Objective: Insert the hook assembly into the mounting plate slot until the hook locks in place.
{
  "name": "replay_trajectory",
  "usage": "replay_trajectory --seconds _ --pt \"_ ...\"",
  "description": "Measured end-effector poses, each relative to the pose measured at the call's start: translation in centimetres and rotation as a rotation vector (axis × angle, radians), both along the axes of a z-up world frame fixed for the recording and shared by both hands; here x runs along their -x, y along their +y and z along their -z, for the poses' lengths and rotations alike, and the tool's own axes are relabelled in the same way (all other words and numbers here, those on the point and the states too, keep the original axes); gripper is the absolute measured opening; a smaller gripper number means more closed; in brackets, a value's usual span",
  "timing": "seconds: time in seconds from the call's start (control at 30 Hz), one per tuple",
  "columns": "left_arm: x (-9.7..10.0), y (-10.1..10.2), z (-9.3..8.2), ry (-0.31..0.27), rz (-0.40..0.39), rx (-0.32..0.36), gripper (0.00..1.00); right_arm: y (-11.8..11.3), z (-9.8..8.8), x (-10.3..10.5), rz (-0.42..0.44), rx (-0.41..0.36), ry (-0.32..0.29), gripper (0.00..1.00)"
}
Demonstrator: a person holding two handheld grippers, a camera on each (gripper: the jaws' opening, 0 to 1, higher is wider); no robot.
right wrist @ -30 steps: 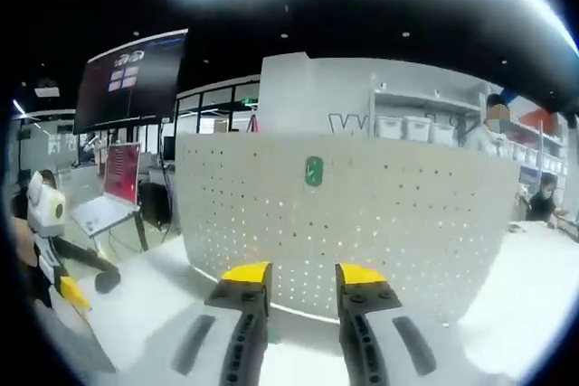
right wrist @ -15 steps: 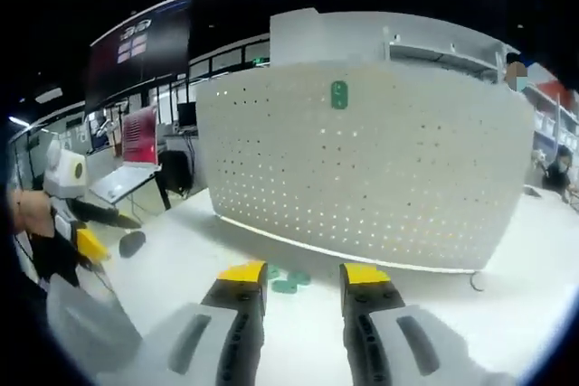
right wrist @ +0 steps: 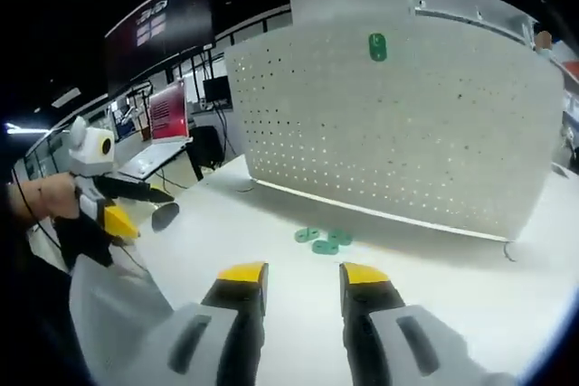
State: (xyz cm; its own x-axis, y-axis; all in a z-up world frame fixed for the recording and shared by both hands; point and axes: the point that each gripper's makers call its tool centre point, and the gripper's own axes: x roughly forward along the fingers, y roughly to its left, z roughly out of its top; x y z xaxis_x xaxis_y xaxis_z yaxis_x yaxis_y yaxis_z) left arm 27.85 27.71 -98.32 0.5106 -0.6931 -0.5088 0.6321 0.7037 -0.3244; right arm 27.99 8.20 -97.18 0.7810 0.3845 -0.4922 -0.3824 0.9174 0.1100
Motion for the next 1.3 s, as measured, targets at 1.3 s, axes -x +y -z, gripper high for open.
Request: replay_trajectory --seconds 1.3 --pt "-1.1 0.6 2.9 0.089 -0.027 -0.012 0.95 5.5 8.7 -10.5 -0.027 -0.154 0.219 0.23"
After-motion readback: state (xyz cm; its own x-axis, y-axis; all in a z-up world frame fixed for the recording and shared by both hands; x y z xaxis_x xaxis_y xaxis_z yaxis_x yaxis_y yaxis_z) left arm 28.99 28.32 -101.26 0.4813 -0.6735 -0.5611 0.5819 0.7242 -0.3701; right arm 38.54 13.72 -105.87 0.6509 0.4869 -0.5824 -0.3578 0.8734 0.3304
